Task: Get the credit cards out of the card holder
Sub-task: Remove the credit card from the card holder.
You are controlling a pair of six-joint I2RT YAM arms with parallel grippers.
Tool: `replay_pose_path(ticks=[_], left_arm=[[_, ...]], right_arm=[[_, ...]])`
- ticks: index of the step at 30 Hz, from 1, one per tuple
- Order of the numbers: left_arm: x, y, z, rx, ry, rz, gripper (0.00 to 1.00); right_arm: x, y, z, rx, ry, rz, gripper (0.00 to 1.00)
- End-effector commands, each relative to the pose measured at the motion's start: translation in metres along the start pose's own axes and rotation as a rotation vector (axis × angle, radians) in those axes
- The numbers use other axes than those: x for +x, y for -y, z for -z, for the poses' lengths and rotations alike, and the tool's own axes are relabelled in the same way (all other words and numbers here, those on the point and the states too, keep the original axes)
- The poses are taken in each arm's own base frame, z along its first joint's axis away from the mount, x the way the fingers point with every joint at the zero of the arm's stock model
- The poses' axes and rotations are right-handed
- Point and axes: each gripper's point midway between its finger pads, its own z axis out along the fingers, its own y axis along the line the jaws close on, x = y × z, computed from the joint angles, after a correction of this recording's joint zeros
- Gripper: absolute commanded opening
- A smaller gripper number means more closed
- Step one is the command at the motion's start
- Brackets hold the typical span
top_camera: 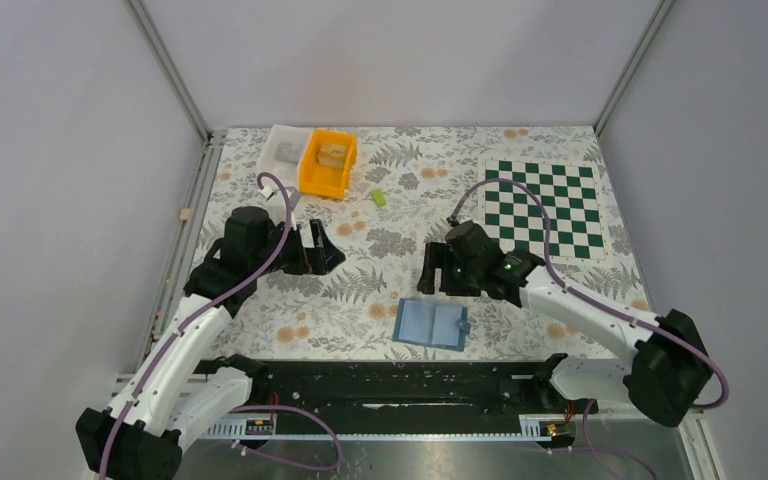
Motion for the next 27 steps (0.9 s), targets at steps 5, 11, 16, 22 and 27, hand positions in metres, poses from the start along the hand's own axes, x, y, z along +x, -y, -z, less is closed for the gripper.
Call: replay_pose_path(ticks=[5,11,16,22,27], left_arm=[[-0.005,-0.003,-0.001,-0.003,0.002,0.000,0.99],[-0.006,0.002,0.003,0.034,0.020,-0.029,0.99],[-0.004,0.006,0.001,0.065,0.003,-0.028,0.97],[-0.003,0.005,-0.001,0.069,-0.006,-0.022,0.95],[0.000,0.002,-0.003,0.063,-0.018,-0.017,0.94]], right_arm=[[-0.014,0.010,-0.033,0.160,0.015,0.116,0.79],[-0.003,0.021,-0.050,0.222,-0.037,0.164,0.75],[0.015,0.016,-0.062,0.145,-0.081,0.242,0.73],[0.021,0.015,-0.068,0.114,-0.094,0.291,0.69],[0.014,0.025,-0.066,0.189,-0.057,0.259,0.64]])
